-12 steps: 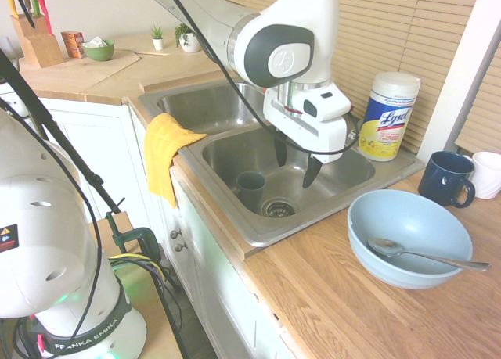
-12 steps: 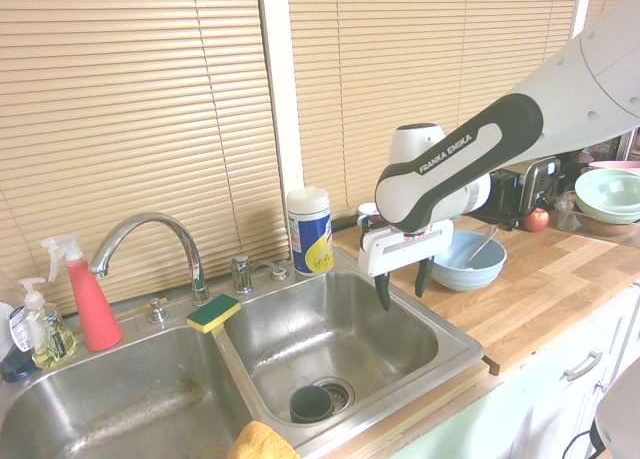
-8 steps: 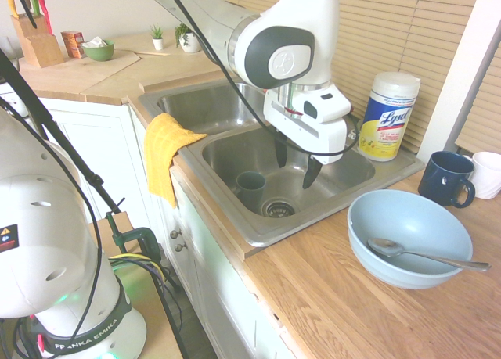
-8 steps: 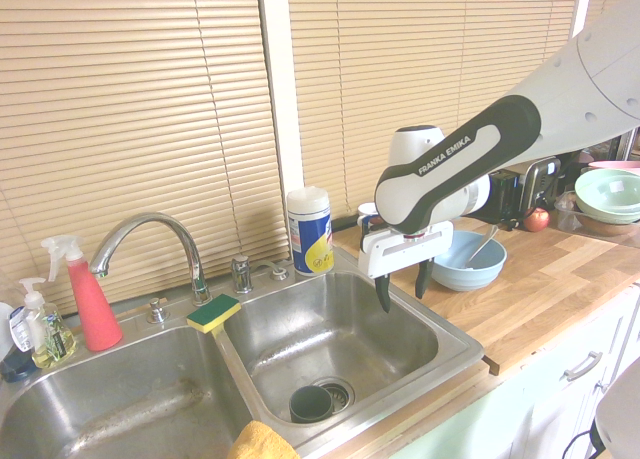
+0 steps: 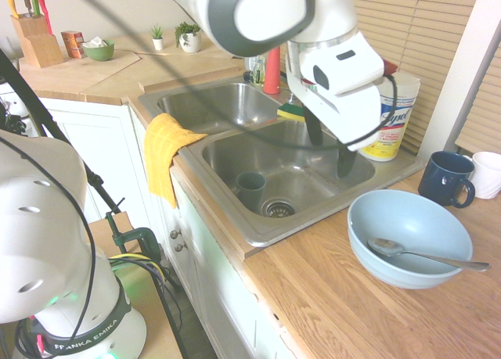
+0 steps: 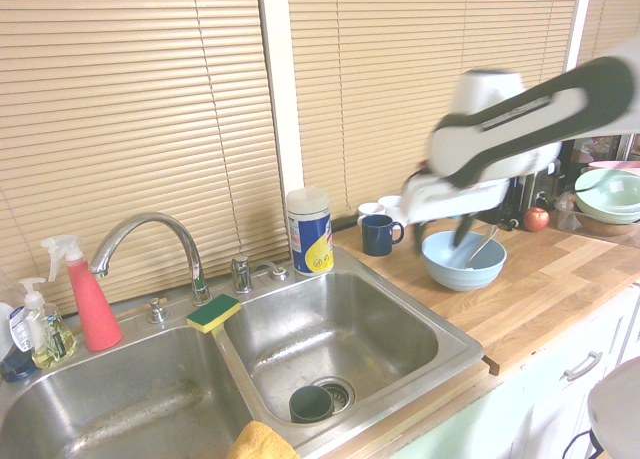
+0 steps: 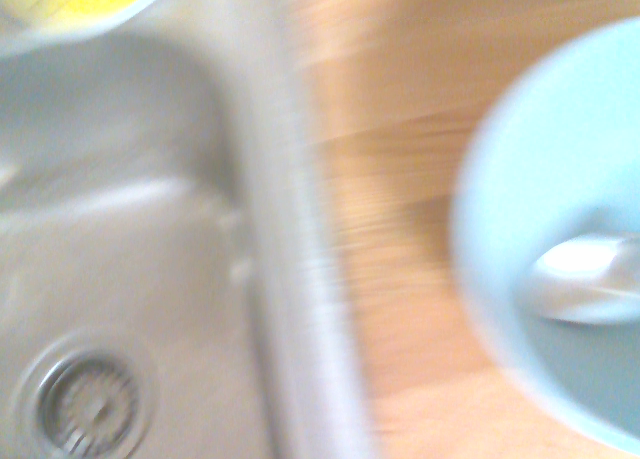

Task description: Put the spoon into the sink

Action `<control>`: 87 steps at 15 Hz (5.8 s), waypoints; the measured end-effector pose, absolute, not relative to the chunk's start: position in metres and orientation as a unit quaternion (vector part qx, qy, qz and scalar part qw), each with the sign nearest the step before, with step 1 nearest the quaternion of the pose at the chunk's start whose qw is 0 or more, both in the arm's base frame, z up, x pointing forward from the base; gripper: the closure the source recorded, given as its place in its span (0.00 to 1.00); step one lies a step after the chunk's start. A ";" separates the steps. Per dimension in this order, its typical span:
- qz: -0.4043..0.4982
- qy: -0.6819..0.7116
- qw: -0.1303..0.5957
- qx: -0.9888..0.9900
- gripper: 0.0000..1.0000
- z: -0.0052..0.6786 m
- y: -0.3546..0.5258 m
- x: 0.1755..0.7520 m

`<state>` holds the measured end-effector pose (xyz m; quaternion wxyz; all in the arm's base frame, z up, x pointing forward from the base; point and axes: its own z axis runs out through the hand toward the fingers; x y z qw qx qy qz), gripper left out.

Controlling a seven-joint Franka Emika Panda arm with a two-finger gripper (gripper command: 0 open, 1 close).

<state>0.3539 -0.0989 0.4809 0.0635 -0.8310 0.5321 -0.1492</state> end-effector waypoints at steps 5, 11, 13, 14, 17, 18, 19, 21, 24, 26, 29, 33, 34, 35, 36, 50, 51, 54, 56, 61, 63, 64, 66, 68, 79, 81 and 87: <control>-0.149 0.598 0.112 -0.779 0.00 0.443 -0.133 0.363; -0.145 0.671 0.096 -0.721 1.00 0.371 -0.180 0.405; -0.155 0.686 0.079 -0.706 1.00 0.364 -0.186 0.413; -0.162 0.691 0.071 -0.701 1.00 0.363 -0.187 0.415; -0.180 0.704 0.048 -0.686 1.00 0.359 -0.192 0.420; -0.184 0.707 0.042 -0.681 1.00 0.358 -0.194 0.423; -0.190 0.710 0.037 -0.677 1.00 0.357 -0.195 0.427; -0.199 0.714 0.028 -0.671 1.00 0.354 -0.195 0.434; -0.208 0.718 0.016 -0.664 1.00 0.351 -0.199 0.442; -0.212 0.722 0.009 -0.659 1.00 0.348 -0.201 0.446; -0.214 0.725 0.000 -0.655 1.00 0.341 -0.200 0.452; -0.226 0.733 -0.021 -0.641 1.00 0.338 -0.206 0.457; -0.228 0.735 -0.023 -0.639 1.00 0.339 -0.208 0.459; -0.228 0.736 -0.024 -0.637 1.00 0.339 -0.210 0.459; -0.228 0.737 -0.024 -0.635 1.00 0.338 -0.212 0.459; -0.286 0.726 0.004 -0.626 1.00 0.427 -0.205 0.434; -0.294 0.720 0.005 -0.629 1.00 0.441 -0.197 0.434; -0.319 0.694 0.000 -0.645 1.00 0.489 -0.152 0.441; -0.339 0.664 -0.007 -0.666 1.00 0.523 -0.102 0.448; -0.384 0.579 -0.029 -0.718 1.00 0.558 0.062 0.445; -0.395 0.544 -0.048 -0.739 1.00 0.539 0.121 0.436; -0.396 0.524 -0.059 -0.751 1.00 0.523 0.141 0.434; -0.387 0.488 -0.085 -0.778 1.00 0.477 0.170 0.433; -0.366 0.458 -0.113 -0.802 1.00 0.420 0.186 0.438; -0.177 0.439 -0.205 -0.857 0.00 0.172 0.168 0.480; -0.163 0.439 -0.208 -0.859 0.00 0.166 0.169 0.478; -0.181 0.445 -0.191 -0.856 0.00 0.193 0.171 0.488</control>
